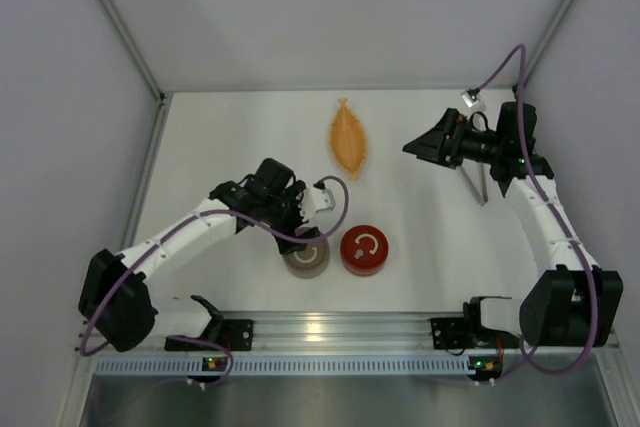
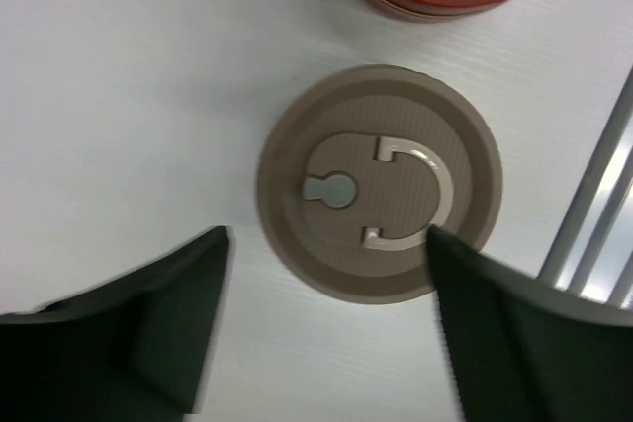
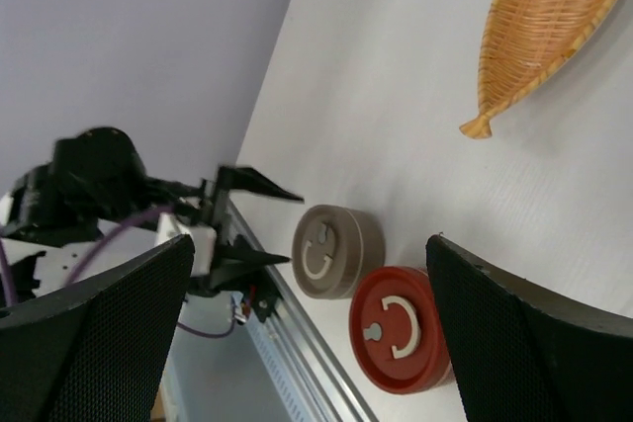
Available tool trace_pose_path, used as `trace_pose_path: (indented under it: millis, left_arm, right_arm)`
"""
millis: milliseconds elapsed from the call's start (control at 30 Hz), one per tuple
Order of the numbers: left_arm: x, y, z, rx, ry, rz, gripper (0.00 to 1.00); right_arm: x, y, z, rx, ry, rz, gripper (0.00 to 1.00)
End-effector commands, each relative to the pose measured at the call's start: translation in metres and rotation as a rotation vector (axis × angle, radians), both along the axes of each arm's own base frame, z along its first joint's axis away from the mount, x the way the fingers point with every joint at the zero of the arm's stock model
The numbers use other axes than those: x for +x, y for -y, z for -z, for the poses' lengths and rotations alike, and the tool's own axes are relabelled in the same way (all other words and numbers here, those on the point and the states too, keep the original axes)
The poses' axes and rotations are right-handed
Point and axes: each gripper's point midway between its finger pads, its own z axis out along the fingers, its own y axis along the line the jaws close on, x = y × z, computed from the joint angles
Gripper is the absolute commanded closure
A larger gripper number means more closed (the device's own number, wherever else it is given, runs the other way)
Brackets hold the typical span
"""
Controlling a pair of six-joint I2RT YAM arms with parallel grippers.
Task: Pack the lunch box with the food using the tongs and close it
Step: Move the packing box to the center of the board, then reset both arms
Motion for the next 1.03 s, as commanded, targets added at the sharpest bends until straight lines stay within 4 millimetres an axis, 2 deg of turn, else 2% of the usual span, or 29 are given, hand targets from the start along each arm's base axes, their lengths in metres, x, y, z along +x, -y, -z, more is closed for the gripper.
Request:
trace_pose_path:
  millis: [0,100,167,267,300,333,367,400,500,533,600,633,767,867,1000]
  left_arm:
    - [0.022,0.008,-0.056,-0.163,0.112,-0.042,0.02]
    - [0.029,0.004,-0.084,-0.232,0.164,-0.135,0.02]
    - [0.043,-0.004,-0.094,-0.233,0.197,-0.254,0.02]
    - [0.072,-0.029,-0.117,-0.279,0.193,-0.465,0.02]
    - [0.093,-0.054,-0.127,-0.3,0.194,-0.586,0.02]
    - [0.1,-0.065,-0.131,-0.318,0.168,-0.641,0.02]
    - [0.098,-0.073,-0.126,-0.318,0.099,-0.683,0.02]
    - [0.106,-0.087,-0.126,-0.322,0.069,-0.737,0.02]
    - [0.112,-0.105,-0.117,-0.301,0.072,-0.843,0.02]
    - [0.109,-0.111,-0.104,-0.274,0.068,-0.86,0.02]
    - [0.11,-0.118,-0.1,-0.276,0.113,-0.883,0.02]
    - [0.105,-0.122,-0.085,-0.247,0.103,-0.898,0.02]
    - [0.098,-0.137,-0.056,-0.16,0.117,-0.906,0.02]
    - [0.092,-0.141,-0.048,-0.156,0.116,-0.911,0.02]
    - [0.087,-0.141,-0.049,-0.164,0.112,-0.913,0.02]
  right_arm:
    - [0.003,0.012,-0.004,-0.111,0.081,-0.018,0.01]
    - [0.002,0.02,0.004,-0.214,0.114,-0.019,0.01]
    - [0.006,0.031,0.013,-0.313,0.154,-0.003,0.01]
    - [0.003,0.046,0.027,-0.451,0.171,0.008,0.01]
    - [-0.002,0.051,0.034,-0.493,0.168,0.0,0.01]
    - [-0.002,0.059,0.04,-0.541,0.161,0.019,0.01]
    - [-0.005,0.063,0.041,-0.583,0.186,0.015,0.01]
    - [-0.009,0.066,0.047,-0.609,0.182,0.014,0.01]
    - [-0.018,0.083,0.065,-0.715,0.159,0.036,0.01]
    - [-0.019,0.09,0.071,-0.758,0.151,0.053,0.01]
    - [-0.023,0.097,0.081,-0.803,0.155,0.051,0.01]
    - [-0.024,0.101,0.085,-0.828,0.15,0.061,0.01]
    - [-0.026,0.105,0.095,-0.849,0.141,0.06,0.01]
    - [-0.026,0.109,0.105,-0.87,0.125,0.066,0.01]
    - [-0.027,0.108,0.11,-0.862,0.119,0.063,0.01]
